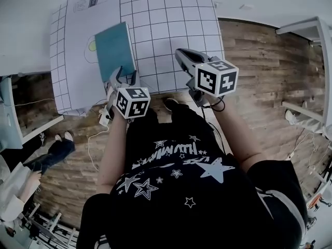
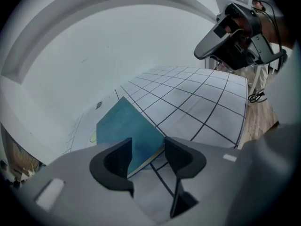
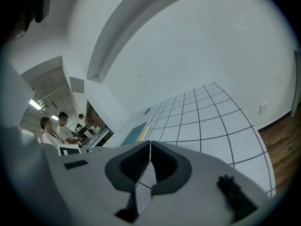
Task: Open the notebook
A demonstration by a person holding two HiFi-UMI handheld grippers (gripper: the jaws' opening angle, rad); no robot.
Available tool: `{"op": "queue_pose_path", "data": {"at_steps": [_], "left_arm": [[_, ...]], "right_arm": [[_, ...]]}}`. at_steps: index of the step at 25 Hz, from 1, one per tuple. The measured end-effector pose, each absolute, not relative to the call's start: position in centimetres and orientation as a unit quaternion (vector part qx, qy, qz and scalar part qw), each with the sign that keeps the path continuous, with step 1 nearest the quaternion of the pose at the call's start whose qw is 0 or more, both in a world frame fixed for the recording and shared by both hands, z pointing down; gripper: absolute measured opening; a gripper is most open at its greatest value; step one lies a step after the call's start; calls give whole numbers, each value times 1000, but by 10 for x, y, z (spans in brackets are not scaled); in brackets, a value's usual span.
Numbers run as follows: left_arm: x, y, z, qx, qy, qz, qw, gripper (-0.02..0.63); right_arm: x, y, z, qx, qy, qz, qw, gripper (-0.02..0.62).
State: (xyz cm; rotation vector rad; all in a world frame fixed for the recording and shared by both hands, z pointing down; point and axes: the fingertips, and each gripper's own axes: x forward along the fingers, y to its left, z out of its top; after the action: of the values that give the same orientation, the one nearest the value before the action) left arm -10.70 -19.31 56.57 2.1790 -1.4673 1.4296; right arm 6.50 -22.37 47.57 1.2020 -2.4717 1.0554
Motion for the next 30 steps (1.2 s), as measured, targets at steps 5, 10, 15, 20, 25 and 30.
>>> {"op": "queue_pose_path", "data": {"at_steps": [5, 10, 15, 20, 25, 30], "left_arm": [[-101, -195, 568, 740, -477, 469, 73, 230], [-101, -196, 570, 729, -486, 476, 74, 212], [-102, -194, 573, 724, -493, 478, 66, 144], [-100, -194, 577, 712, -483, 508, 44, 92], [-101, -195, 568, 710, -480, 514, 29, 58], [-107, -196, 546, 724, -496, 478, 39, 49]], "right_arm": [[65, -220, 476, 415, -831, 358, 95, 18], [67, -215, 474, 418, -830, 357, 94, 17], [71, -208, 473, 422, -828, 356, 94, 17], [78, -207, 470, 428, -826, 355, 93, 17], [83, -208, 465, 434, -825, 350, 91, 17], [79, -210, 460, 439, -825, 345, 89, 17]]}}
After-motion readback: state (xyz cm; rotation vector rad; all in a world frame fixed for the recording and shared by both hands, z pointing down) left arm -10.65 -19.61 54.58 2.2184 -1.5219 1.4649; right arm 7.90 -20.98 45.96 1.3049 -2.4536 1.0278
